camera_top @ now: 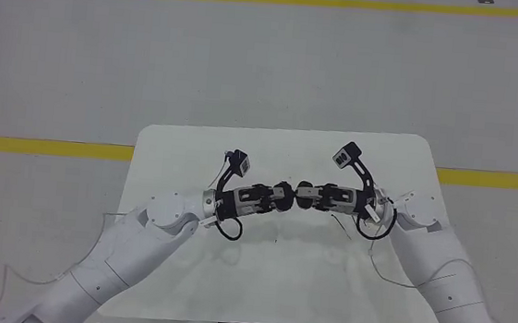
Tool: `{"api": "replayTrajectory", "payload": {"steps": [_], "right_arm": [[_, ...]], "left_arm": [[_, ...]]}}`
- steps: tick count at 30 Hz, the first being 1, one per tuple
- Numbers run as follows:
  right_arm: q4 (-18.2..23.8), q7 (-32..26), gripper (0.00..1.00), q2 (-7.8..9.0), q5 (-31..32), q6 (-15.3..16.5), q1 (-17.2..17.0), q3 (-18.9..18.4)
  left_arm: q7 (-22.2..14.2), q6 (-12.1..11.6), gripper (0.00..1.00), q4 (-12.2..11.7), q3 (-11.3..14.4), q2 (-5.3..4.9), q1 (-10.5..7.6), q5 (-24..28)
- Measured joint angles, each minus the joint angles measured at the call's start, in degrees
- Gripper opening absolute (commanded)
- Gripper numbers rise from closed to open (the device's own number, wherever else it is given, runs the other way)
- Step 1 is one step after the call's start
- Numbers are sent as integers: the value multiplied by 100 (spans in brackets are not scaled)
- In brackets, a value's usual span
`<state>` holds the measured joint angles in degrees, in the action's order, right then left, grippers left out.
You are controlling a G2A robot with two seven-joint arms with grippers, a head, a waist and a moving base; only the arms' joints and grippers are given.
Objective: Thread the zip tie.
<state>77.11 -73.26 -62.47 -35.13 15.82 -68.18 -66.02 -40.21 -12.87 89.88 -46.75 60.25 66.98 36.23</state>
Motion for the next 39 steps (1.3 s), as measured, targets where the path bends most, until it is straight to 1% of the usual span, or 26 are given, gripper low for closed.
{"api": "replayTrajectory", "payload": {"steps": [1, 8, 9, 21, 24, 26, 27, 28, 32, 36, 39], "right_arm": [[-1, 1, 0, 0, 2, 1, 0, 3], [-11, 6, 0, -1, 16, -4, 4, 23], [-13, 7, 0, -1, 14, -4, 5, 25], [-32, -3, 0, -5, 3, 3, 19, 54], [-36, -3, 0, -5, 6, 2, 22, 60], [-39, 0, 0, -6, 5, 4, 22, 62], [-41, 4, 0, -6, 3, 6, 22, 63], [-42, 7, 0, -6, 2, 7, 21, 64], [-48, 15, 0, -7, -2, 13, 23, 66], [-55, 16, 0, -6, 0, 10, 26, 69], [-60, 14, 0, -5, 13, 4, 29, 71]], "left_arm": [[-3, 2, 2, -2, -3, 4, 2, -2], [-14, 16, 2, -9, -21, 26, 18, -21], [-14, 20, 4, -11, -25, 30, 22, -24], [-44, 35, 4, -32, -58, 65, 43, -52], [-50, 38, 11, -35, -65, 73, 49, -59], [-51, 38, 17, -38, -72, 79, 54, -64], [-51, 38, 22, -39, -78, 81, 57, -64], [-51, 37, 24, -41, -83, 83, 61, -63], [-66, 34, 22, -47, -104, 92, 77, -39], [-86, 44, 10, -49, -116, 100, 85, -44], [-97, 50, 5, -52, -124, 107, 89, -48]]}}
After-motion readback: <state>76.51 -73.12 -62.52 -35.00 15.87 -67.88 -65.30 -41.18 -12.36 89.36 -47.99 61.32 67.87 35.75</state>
